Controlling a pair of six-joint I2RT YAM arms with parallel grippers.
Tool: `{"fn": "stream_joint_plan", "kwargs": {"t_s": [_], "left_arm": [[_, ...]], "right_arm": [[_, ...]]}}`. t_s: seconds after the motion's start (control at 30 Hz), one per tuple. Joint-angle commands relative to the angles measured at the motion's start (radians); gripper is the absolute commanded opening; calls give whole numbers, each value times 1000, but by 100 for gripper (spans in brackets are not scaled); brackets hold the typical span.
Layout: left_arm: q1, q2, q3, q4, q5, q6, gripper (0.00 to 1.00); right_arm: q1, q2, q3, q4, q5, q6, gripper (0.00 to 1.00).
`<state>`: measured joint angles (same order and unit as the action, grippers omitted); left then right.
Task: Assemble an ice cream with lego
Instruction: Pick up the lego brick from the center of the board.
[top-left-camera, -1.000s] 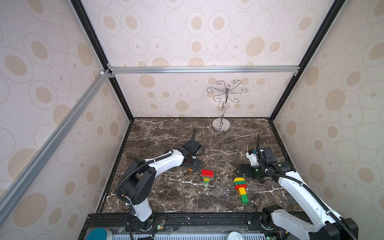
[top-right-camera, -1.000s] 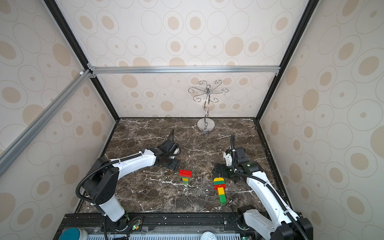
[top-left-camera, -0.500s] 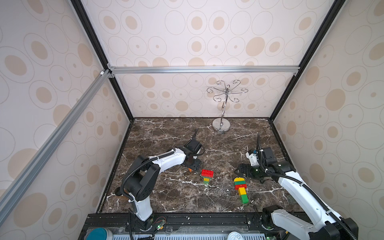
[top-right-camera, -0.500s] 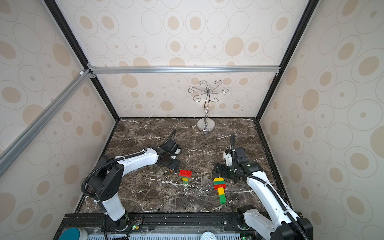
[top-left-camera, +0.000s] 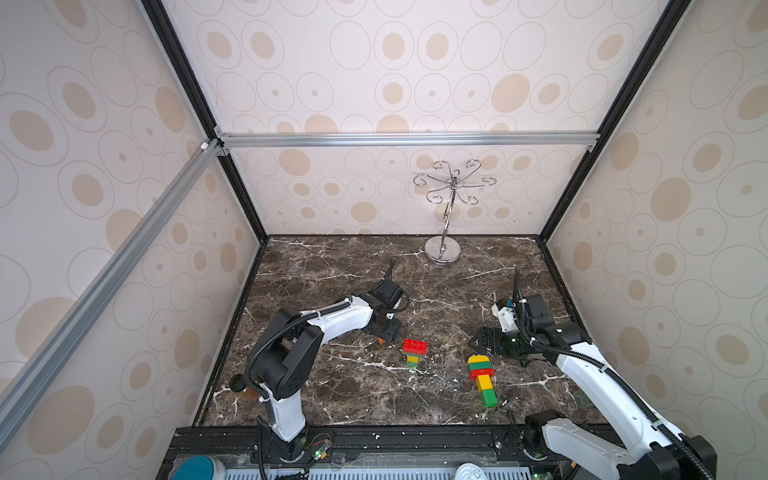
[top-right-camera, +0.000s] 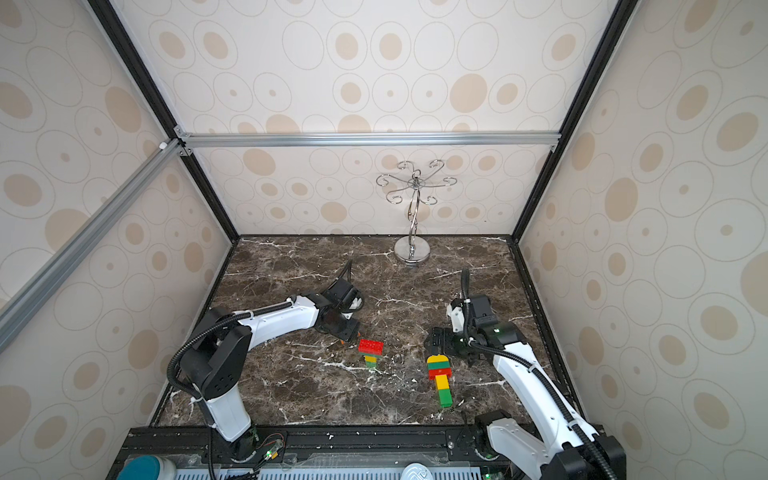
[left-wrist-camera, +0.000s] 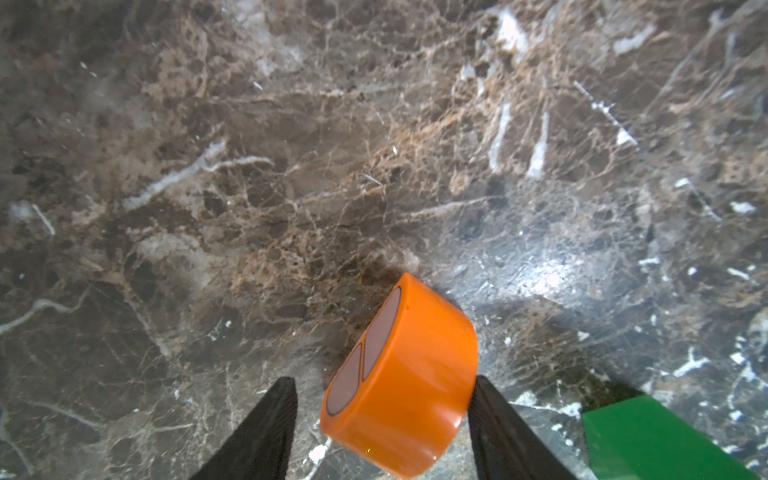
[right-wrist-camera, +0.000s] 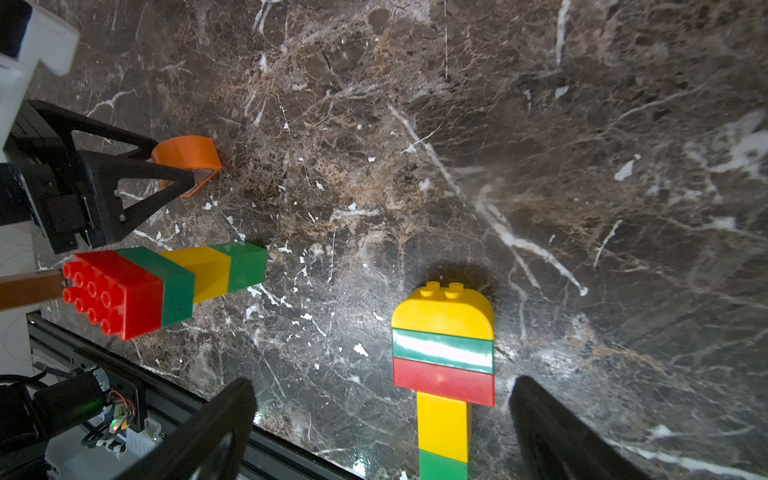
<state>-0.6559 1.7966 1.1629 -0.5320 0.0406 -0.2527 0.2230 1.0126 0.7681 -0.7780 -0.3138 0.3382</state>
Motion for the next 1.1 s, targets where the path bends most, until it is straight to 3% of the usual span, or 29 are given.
{"fn": "stream_joint_plan", "kwargs": {"t_s": [0.0,0.43,0.73,0.77,0.83,0.87,1.07], "left_arm": [[10,-2,29,-6,1,11,58],[12,-18,32,-80,-27,-50,45],[16,-63,-6,-142,-59,-153,44],[16,-66,-8,-147,-65,-167,46],[18,-69,-4,-151,-68,-172,63],[18,-69,-2,-151,-75,-172,65],[18,-11,80,-189,-85,-99,65]], "right_arm": [[-7,6,0,-13,7,-13,98],[-7,6,-3,-12,3,-15,99],[-7,7,-4,-7,-2,-16,98],[-6,7,-4,-7,-2,-16,99],[-6,6,-4,-5,-2,-16,98],[-7,6,-4,-6,-2,-16,98],[-7,3,-4,-6,-4,-16,98]]}}
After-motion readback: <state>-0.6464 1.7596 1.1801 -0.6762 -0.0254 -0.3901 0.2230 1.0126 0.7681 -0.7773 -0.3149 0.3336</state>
